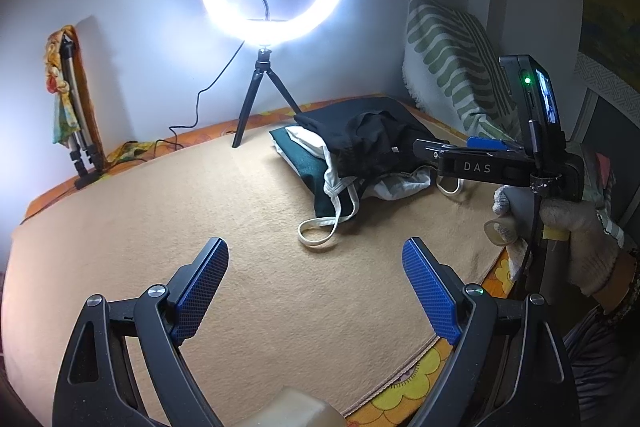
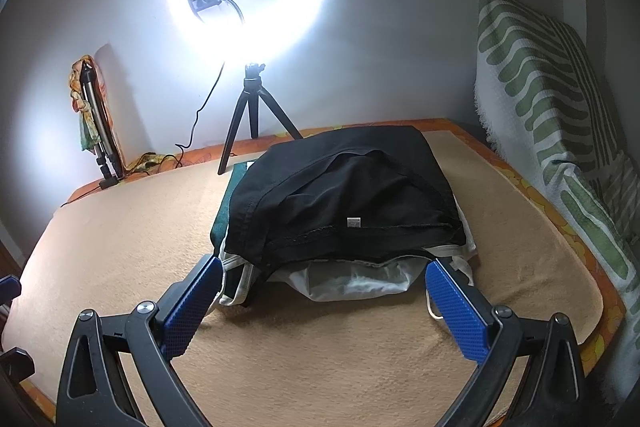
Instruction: Fold small clothes
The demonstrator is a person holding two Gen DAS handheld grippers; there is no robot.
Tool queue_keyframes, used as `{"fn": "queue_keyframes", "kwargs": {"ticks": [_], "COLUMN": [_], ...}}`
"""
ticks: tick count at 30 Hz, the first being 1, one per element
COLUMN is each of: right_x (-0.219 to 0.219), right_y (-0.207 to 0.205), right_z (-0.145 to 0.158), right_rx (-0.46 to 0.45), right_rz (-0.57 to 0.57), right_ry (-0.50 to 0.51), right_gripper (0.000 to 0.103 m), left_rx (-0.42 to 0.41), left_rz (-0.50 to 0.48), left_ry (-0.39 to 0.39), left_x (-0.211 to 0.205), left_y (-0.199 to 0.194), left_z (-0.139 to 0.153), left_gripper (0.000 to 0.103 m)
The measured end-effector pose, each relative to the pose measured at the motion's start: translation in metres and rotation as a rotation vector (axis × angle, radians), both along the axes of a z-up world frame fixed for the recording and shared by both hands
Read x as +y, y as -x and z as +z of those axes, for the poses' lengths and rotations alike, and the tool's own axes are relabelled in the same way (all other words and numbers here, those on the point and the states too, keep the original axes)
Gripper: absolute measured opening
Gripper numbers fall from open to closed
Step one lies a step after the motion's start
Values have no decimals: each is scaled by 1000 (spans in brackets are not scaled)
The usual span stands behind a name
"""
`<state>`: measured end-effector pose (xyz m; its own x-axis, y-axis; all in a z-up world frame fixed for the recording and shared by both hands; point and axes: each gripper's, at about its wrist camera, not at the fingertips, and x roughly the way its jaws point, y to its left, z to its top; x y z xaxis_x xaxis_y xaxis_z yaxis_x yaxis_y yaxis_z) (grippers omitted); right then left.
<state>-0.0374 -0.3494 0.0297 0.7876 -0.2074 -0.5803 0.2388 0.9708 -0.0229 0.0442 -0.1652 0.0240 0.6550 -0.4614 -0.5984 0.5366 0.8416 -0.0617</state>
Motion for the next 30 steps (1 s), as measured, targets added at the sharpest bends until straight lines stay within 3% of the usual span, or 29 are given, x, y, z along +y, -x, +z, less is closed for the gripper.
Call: {"fn": "queue_keyframes", "kwargs": {"ticks": [30], "right_x": [4], "right_y": [0], "right_z": [-1], "right_rx": [1], "right_rz": [17], "right_ry": [-5], "right_gripper": [103], "left_rx": [-6], "left_rz": [-9], "left_ry": [-10], "left_x": [-5], "left_y": [1], "left_z": [0], "left_gripper": [89]}}
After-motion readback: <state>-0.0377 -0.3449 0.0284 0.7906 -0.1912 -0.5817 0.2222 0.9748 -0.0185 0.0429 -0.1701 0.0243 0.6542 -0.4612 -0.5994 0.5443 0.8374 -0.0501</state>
